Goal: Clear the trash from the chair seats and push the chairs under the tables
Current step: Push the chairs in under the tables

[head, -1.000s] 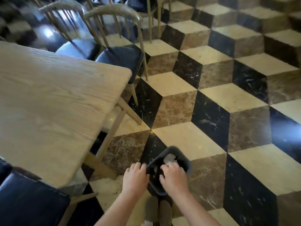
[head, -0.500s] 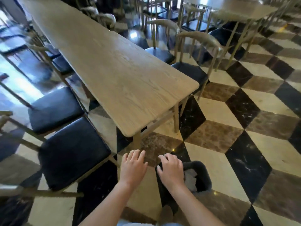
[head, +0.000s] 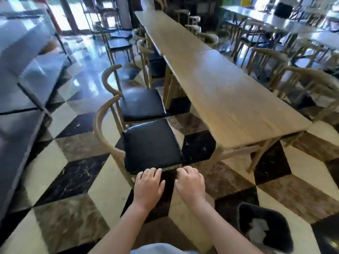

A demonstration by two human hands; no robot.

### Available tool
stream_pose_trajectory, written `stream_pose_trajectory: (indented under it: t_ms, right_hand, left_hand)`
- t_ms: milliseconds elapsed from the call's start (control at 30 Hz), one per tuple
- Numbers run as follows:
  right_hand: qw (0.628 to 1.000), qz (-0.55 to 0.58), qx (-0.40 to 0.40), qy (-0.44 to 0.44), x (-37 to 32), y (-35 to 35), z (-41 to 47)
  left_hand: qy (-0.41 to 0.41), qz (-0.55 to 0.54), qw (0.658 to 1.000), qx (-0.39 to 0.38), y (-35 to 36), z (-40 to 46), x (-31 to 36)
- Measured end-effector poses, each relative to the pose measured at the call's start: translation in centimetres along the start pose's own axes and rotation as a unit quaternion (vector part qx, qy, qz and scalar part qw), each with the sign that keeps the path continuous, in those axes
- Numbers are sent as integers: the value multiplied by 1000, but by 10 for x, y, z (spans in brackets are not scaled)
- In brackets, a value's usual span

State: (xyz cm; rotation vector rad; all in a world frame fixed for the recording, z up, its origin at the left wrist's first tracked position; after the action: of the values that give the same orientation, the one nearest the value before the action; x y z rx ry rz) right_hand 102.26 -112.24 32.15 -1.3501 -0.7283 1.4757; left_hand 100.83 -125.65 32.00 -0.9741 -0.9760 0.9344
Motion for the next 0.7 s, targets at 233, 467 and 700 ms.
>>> stream_pose_trajectory:
  t_ms: [233,467,700]
  right_hand:
    - [992,57,-33,-105,-189,53,-11]
    - [979,65,-60,-182,-317,102,17]
    - [969,96,-66,-220,-420,180,76]
  left_hand:
    - [-108,50,993,1,-69,-61,-180]
    - [-168,80,983,3,-97,-67,-301]
    - [-205,97,974,-2,-102,-15,-418]
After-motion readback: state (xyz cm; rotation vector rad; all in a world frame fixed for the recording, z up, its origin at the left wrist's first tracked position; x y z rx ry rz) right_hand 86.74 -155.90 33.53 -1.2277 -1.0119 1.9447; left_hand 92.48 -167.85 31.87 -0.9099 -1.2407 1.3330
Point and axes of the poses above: each hand's wrist, its own z-axis towards the middle knuckle, its own y-axis out of the palm, x = y × z, the point moved 10 cm from there along z, towards the middle knuckle, and after that the axes turned 11 degrees about x, right-handed, at the moved point
